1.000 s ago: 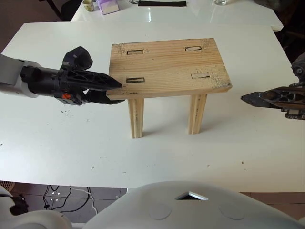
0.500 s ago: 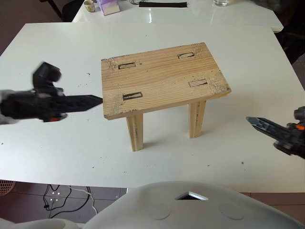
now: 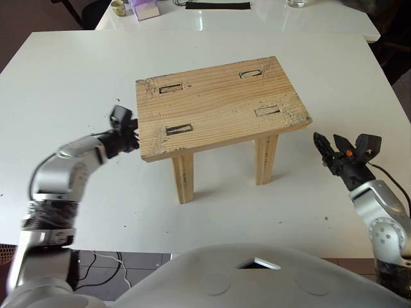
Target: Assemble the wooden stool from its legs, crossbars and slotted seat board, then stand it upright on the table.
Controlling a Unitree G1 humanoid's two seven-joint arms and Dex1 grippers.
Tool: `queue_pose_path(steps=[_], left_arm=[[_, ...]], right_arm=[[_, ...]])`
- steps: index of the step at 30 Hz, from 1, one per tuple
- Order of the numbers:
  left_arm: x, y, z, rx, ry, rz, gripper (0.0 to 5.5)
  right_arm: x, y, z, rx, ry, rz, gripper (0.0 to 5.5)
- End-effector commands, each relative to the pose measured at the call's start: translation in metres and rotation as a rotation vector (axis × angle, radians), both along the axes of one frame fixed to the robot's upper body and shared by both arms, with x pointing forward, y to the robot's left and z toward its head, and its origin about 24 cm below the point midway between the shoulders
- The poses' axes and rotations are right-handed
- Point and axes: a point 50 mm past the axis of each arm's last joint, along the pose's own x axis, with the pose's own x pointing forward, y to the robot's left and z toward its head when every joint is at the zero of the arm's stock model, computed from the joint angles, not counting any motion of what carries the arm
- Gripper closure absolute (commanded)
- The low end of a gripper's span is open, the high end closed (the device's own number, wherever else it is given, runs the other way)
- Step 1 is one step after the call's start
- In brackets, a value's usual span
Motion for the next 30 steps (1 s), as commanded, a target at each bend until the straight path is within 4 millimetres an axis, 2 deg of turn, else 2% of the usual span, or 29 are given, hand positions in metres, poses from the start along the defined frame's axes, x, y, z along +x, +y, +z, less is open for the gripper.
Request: queue_pose_path(steps=[1, 3, 5, 9, 12, 15, 19, 24, 30], left_arm=[[-0.003, -0.022, -0.039, 0.111, -0.053, 0.099, 1.79], [-0.002, -0.03, -0.05, 0.211, -0.106, 0.111, 1.79], [0.001, -0.034, -0.055, 0.198, -0.143, 0.157, 1.79], [0.006, -0.031, -0.063, 0.192, -0.217, 0.323, 1.79], [0.005, -0.036, -0.066, 0.234, -0.318, 0.396, 1.79], [0.001, -0.049, -0.07, 0.217, -0.369, 0.434, 1.79], [-0.004, -0.061, -0.071, 0.101, -0.373, 0.477, 1.79], [-0.001, -0.06, -0.07, 0.065, -0.384, 0.508, 1.79], [0.005, -0.052, -0.065, 0.052, -0.414, 0.539, 1.79]], right_arm=[[0.035, 0.011, -0.007, -0.196, -0.094, 0.012, 2.16], [0.046, 0.016, -0.014, -0.273, -0.12, -0.011, 2.16], [0.051, 0.019, -0.019, -0.299, -0.139, -0.056, 2.16], [0.051, 0.029, -0.029, -0.347, -0.168, -0.085, 2.16], [0.047, 0.034, -0.036, -0.374, -0.184, -0.086, 2.16], [0.045, 0.039, -0.044, -0.379, -0.195, -0.06, 2.16], [0.044, 0.044, -0.048, -0.354, -0.209, -0.028, 2.16], [0.049, 0.049, -0.049, -0.318, -0.224, 0.002, 2.16], [0.063, 0.042, -0.044, -0.326, -0.246, 0.005, 2.16]])
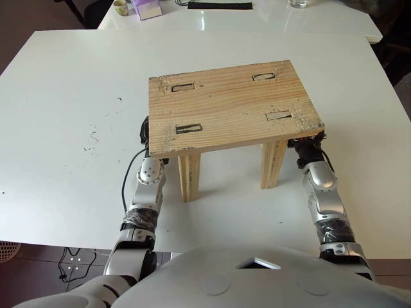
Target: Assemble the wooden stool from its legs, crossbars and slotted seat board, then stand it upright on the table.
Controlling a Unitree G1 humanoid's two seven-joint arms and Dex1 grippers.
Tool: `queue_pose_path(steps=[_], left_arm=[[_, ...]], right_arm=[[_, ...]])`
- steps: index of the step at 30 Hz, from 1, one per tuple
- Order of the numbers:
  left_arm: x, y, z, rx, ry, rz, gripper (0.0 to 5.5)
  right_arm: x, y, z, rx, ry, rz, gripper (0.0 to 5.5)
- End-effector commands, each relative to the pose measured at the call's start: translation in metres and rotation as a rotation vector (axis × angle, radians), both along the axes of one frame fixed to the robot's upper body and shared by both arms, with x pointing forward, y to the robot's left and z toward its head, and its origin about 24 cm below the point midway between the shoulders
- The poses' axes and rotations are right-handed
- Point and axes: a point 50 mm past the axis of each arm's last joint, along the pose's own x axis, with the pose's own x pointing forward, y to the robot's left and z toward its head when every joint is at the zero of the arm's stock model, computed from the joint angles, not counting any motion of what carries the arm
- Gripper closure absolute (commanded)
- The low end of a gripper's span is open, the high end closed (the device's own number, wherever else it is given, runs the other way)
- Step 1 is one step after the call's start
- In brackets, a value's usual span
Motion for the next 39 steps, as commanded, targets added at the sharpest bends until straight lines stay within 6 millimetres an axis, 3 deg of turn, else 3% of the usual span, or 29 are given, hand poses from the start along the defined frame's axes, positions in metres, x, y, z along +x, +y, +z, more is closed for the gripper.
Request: queue_pose_path(steps=[1, 19, 25, 32, 39], left_arm=[[0.0, 0.007, -0.007, -0.024, 0.038, 0.036, 1.79], [0.014, -0.006, -0.004, -0.044, 0.01, 0.01, 1.79], [0.022, -0.006, -0.004, -0.016, 0.018, -0.028, 1.79], [0.038, 0.0, 0.006, 0.023, -0.006, -0.048, 1.79], [0.034, 0.006, 0.002, 0.062, 0.01, -0.076, 1.79]], right_arm=[[0.012, -0.007, 0.006, -0.006, -0.03, -0.007, 2.16], [0.033, -0.016, 0.009, -0.04, -0.032, 0.079, 2.16], [0.031, -0.019, 0.002, -0.045, 0.005, 0.106, 2.16], [0.033, -0.012, -0.01, -0.061, 0.036, 0.106, 2.16], [0.028, 0.004, -0.021, -0.071, 0.044, 0.132, 2.16]])
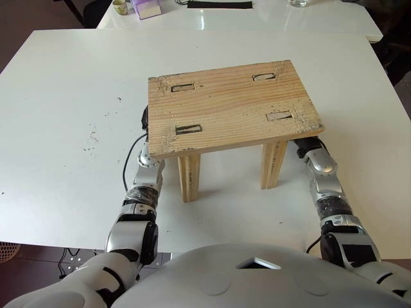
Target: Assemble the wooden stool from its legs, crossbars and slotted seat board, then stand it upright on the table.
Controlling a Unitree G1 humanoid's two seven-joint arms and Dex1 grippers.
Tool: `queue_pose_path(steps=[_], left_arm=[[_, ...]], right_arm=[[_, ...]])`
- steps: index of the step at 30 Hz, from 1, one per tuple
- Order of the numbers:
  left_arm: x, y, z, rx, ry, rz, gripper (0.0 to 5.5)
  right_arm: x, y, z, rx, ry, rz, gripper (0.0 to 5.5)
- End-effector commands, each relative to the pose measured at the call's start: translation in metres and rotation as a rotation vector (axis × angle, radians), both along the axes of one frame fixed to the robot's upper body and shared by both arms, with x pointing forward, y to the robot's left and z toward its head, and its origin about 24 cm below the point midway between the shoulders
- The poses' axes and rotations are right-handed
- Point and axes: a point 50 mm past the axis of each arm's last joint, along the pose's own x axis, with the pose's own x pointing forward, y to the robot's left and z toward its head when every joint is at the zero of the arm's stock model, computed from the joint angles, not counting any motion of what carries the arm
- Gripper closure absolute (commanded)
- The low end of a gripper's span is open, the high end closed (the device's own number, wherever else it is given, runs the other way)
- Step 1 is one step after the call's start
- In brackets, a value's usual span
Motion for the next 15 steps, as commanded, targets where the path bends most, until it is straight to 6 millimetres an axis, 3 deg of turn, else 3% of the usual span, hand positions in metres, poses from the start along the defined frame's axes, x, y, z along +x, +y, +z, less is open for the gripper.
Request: queue_pose_path(steps=[1, 5, 8, 15], left_arm=[[-0.005, 0.007, -0.006, 0.019, 0.019, 0.011, 1.79], [-0.005, -0.005, -0.013, 0.0, 0.029, 0.046, 1.79], [-0.001, -0.016, -0.011, 0.0, 0.011, 0.009, 1.79], [0.003, -0.019, -0.011, 0.006, 0.014, -0.019, 1.79]], right_arm=[[0.003, 0.008, -0.005, -0.042, 0.014, 0.051, 2.16], [0.025, 0.002, 0.015, -0.079, -0.028, 0.108, 2.16], [0.03, -0.005, 0.018, -0.07, -0.028, 0.086, 2.16], [0.032, -0.003, 0.019, -0.079, -0.026, 0.131, 2.16]])
